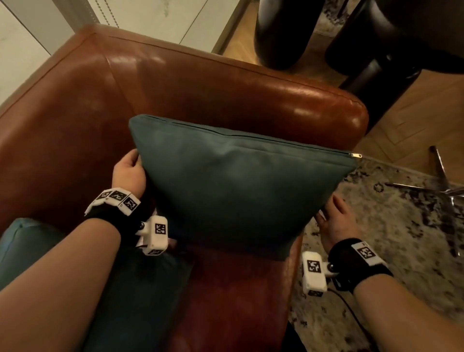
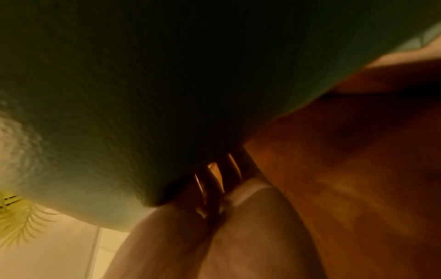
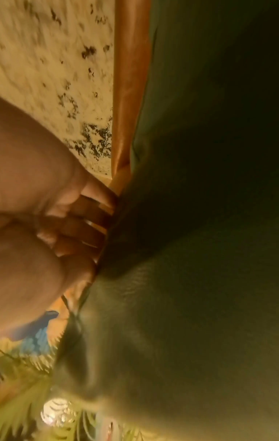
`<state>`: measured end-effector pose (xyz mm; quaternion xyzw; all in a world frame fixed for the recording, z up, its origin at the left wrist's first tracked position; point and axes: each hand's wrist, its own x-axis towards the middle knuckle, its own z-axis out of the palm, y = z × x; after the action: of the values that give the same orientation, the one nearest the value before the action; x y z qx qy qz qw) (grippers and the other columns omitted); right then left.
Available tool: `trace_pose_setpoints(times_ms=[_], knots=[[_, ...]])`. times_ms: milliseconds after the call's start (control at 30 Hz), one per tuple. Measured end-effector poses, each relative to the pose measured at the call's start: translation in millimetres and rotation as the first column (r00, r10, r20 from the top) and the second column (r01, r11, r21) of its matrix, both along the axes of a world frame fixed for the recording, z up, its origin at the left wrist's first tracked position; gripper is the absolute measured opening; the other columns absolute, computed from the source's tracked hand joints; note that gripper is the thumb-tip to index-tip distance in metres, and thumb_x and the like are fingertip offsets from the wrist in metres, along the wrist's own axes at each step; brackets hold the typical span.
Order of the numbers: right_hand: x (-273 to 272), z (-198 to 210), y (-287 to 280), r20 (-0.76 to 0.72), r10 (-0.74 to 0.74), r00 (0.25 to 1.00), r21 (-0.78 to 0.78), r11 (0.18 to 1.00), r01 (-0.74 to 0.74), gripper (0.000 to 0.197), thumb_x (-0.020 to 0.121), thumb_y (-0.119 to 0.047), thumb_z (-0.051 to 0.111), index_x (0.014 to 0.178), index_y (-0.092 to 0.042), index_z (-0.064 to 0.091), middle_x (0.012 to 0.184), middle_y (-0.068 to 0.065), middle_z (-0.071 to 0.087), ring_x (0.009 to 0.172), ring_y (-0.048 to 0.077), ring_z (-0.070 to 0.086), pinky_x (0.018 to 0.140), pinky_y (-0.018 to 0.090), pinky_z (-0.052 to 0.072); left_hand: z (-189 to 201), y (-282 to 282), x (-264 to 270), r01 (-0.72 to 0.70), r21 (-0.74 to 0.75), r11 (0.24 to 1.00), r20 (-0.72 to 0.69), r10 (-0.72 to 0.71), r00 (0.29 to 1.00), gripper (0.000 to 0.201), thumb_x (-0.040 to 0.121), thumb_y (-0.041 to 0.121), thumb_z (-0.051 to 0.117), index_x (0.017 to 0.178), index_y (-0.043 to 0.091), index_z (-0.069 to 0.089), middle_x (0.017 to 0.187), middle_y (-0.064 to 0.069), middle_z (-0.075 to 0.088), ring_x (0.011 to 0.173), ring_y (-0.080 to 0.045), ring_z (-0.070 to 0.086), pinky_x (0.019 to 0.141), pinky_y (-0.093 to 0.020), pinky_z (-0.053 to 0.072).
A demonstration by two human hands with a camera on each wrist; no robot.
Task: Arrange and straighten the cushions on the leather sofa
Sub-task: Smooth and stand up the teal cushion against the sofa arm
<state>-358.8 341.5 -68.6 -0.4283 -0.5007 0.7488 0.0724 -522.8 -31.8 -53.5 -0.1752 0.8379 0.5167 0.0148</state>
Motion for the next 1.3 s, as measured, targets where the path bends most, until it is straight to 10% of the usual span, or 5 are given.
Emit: trace_pose_setpoints(times_ms=[333, 567, 700, 867, 1300], knots=[[-17.8, 7.5, 12.6, 0.133, -0.119, 0.984, 0.191, 0.977, 0.092, 0.010, 0.088, -0.012, 0.069, 0.086, -0.021, 0.070, 0.099, 0.007, 0.072, 0.101, 0.026, 0.069, 0.087, 0.037, 0.057, 4.6, -12.1, -31.0, -0.093, -0.211, 0.973, 0.087, 0.113, 0.990, 0.031, 0.095, 0.023, 0.058, 0.122, 0.011, 0.066, 0.120, -0.008, 0.067, 0.103, -0.017, 0.061, 0.088, -0.021, 0.041], [10.9, -12.5, 9.2, 0.076, -0.073, 0.994, -0.057, 0.995, 0.078, 0.016, 0.093, -0.017, 0.062, 0.108, -0.014, 0.066, 0.114, 0.009, 0.070, 0.113, 0.024, 0.065, 0.090, 0.034, 0.053, -8.0, -3.5, -0.6, -0.064, -0.044, 0.997, 0.086, 0.068, 0.994, 0.030, 0.100, 0.024, 0.047, 0.123, 0.014, 0.063, 0.108, 0.003, 0.062, 0.103, -0.011, 0.056, 0.067, -0.011, 0.039], [19.0, -26.4, -6.3, 0.124, 0.019, 0.992, -0.130, 0.991, -0.002, 0.033, 0.096, -0.016, 0.057, 0.129, -0.017, 0.059, 0.121, 0.005, 0.067, 0.111, 0.018, 0.064, 0.093, 0.033, 0.052, -23.1, 2.8, 11.1, -0.096, 0.037, 0.995, 0.140, 0.090, 0.986, 0.030, 0.097, 0.021, 0.052, 0.124, 0.019, 0.065, 0.113, 0.006, 0.064, 0.105, -0.009, 0.058, 0.085, -0.022, 0.045], [6.5, -23.9, -8.7, 0.259, -0.074, 0.963, 0.097, 0.994, 0.051, 0.010, 0.088, -0.019, 0.069, 0.090, -0.030, 0.069, 0.098, -0.001, 0.071, 0.100, 0.018, 0.066, 0.084, 0.031, 0.053, -23.2, 1.7, -7.2, -0.145, -0.036, 0.989, 0.162, 0.149, 0.975, 0.019, 0.097, 0.017, 0.049, 0.104, 0.015, 0.066, 0.091, 0.000, 0.061, 0.092, -0.013, 0.053, 0.069, -0.021, 0.042], [30.9, -43.0, -8.5, 0.247, -0.045, 0.968, -0.012, 0.999, 0.049, 0.024, 0.099, -0.018, 0.053, 0.118, -0.020, 0.067, 0.117, 0.001, 0.069, 0.111, 0.019, 0.064, 0.093, 0.038, 0.053, -19.5, 3.9, 1.6, -0.252, 0.125, 0.960, 0.238, 0.218, 0.946, 0.036, 0.101, 0.008, 0.036, 0.129, 0.014, 0.057, 0.098, 0.006, 0.062, 0.077, -0.005, 0.055, 0.068, -0.014, 0.046]])
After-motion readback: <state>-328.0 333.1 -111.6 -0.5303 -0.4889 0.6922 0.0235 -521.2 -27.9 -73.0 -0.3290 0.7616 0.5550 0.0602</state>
